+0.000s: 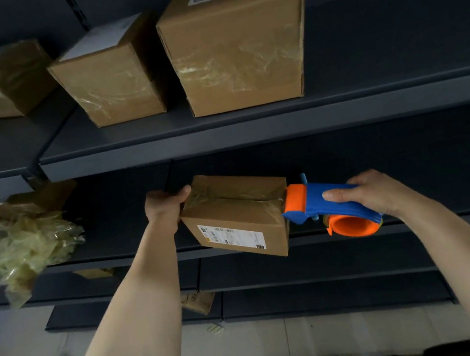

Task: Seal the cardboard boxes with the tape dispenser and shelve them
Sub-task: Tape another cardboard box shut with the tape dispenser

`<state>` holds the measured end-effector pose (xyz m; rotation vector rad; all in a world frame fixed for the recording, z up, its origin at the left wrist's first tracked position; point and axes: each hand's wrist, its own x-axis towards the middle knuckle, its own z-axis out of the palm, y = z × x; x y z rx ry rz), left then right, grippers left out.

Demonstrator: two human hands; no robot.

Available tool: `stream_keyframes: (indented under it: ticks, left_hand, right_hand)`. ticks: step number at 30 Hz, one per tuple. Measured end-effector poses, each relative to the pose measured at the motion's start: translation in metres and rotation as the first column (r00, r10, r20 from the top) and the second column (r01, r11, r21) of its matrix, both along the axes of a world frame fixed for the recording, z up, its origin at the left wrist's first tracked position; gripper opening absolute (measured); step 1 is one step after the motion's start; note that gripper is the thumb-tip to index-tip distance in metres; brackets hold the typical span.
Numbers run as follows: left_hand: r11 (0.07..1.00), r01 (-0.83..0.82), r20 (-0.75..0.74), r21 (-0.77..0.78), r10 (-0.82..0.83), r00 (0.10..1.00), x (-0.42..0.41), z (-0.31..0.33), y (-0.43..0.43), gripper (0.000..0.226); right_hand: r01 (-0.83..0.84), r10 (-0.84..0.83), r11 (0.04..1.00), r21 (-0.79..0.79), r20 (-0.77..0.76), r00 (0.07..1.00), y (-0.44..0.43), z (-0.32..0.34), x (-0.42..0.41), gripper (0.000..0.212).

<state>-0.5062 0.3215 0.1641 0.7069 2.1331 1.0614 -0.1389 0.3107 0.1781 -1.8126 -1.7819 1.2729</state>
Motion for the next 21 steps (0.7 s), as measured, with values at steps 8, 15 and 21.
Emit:
stream_keyframes:
  ticks: [8,15,21]
  left_hand:
    - [0.956,0.290,-0.656,-0.037,-0.242,0.715,0.051,-0.001,-0.014,0.012]
    - [0.818,0.548,-0.567,-0.177,-0.540,0.622,0.122,-0.006,-0.021,0.021]
    - [0.909,0.366,-0.643,-0.200,-0.404,0.650,0.122,-0.009,-0.025,0.085]
  right_hand:
    - [-0.012,0.012,1.000,0.003,-0.014,1.000,0.000,-0.003,0.001,0.050]
    - [-0.020,0.020,1.000,0.002,-0.017,1.000,0.000,-0.005,0.003,0.066]
    - [-0.010,0.009,1.000,-0.018,-0.066,0.998,-0.002,-0.016,0.004,0.069]
